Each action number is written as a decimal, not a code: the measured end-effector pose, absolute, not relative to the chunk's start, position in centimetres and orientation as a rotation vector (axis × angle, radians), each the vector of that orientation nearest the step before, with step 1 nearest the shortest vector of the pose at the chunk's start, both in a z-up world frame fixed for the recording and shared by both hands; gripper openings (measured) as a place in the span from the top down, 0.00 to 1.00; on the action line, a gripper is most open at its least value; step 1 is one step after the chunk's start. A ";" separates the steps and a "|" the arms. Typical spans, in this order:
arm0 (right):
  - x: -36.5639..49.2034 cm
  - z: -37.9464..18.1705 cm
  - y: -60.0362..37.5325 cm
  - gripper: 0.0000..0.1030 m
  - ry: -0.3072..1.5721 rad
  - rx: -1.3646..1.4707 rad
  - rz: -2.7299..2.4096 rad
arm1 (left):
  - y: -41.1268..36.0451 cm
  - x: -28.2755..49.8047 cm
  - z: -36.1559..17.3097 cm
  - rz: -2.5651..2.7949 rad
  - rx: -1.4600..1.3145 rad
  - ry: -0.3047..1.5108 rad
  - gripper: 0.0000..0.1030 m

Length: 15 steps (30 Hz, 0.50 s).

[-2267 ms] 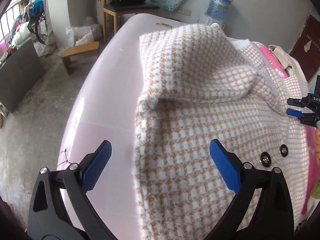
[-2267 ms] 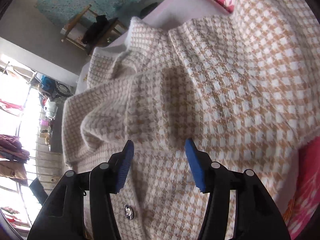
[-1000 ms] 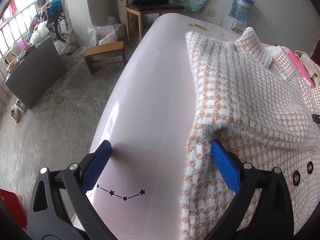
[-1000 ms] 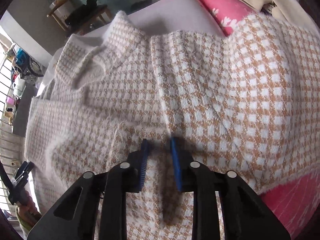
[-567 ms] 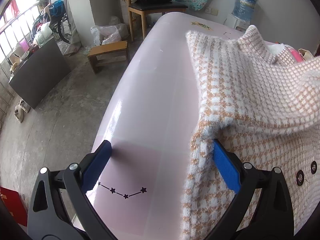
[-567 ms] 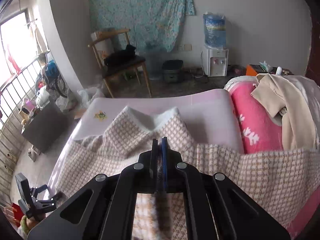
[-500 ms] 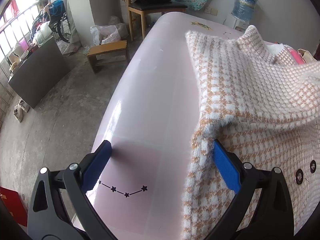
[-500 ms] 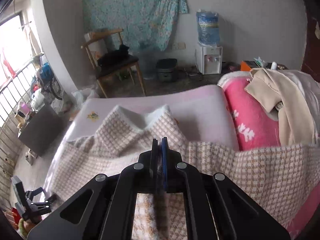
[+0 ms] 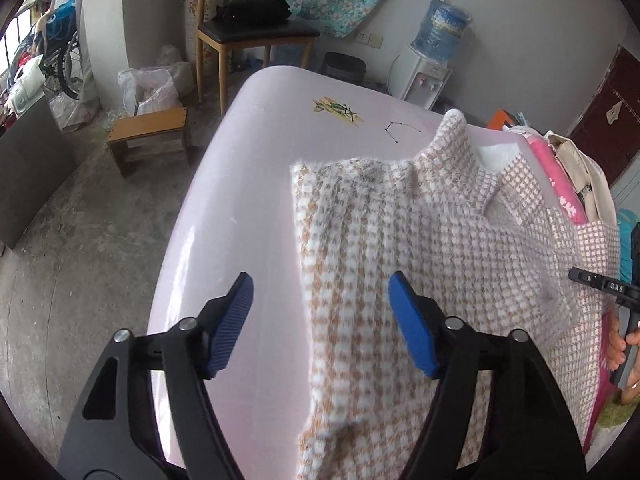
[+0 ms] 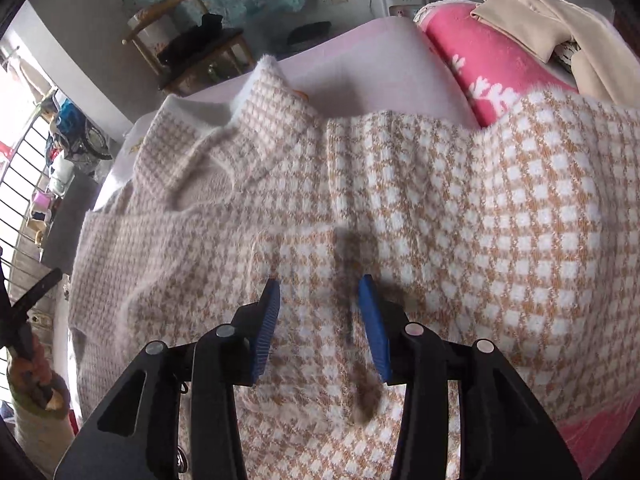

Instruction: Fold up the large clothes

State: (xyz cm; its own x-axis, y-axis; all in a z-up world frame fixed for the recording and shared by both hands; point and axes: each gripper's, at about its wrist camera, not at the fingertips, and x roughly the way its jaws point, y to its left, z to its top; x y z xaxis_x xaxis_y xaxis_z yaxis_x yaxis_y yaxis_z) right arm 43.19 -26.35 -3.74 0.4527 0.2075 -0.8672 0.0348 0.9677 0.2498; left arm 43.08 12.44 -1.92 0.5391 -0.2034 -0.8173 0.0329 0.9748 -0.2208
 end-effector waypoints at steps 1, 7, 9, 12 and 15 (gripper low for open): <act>43.3 -4.1 -26.2 0.61 1.108 0.231 0.104 | 12.2 44.4 -2.5 -0.141 -0.190 1.009 0.51; 43.6 -4.6 -24.6 0.87 1.094 0.119 0.073 | 12.0 47.5 -4.0 -0.149 -0.199 1.031 0.89; 43.3 -3.7 -24.3 0.90 1.062 0.114 0.078 | 12.5 46.8 -3.3 -0.167 -0.222 0.991 0.92; 42.8 -1.2 -24.1 0.93 0.972 0.140 0.112 | 13.4 45.4 -1.8 -0.183 -0.271 0.924 0.92; 43.2 0.4 -23.7 0.93 0.905 0.133 0.118 | 14.2 45.4 -2.0 -0.174 -0.309 0.925 0.92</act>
State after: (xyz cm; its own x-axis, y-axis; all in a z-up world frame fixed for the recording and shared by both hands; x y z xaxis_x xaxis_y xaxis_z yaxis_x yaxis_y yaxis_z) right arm 43.18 -23.67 0.43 0.6124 0.1585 -0.7745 -0.0462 0.9852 0.1650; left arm 45.44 14.20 -2.03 0.5921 -0.2782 -0.7563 0.0154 0.9422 -0.3346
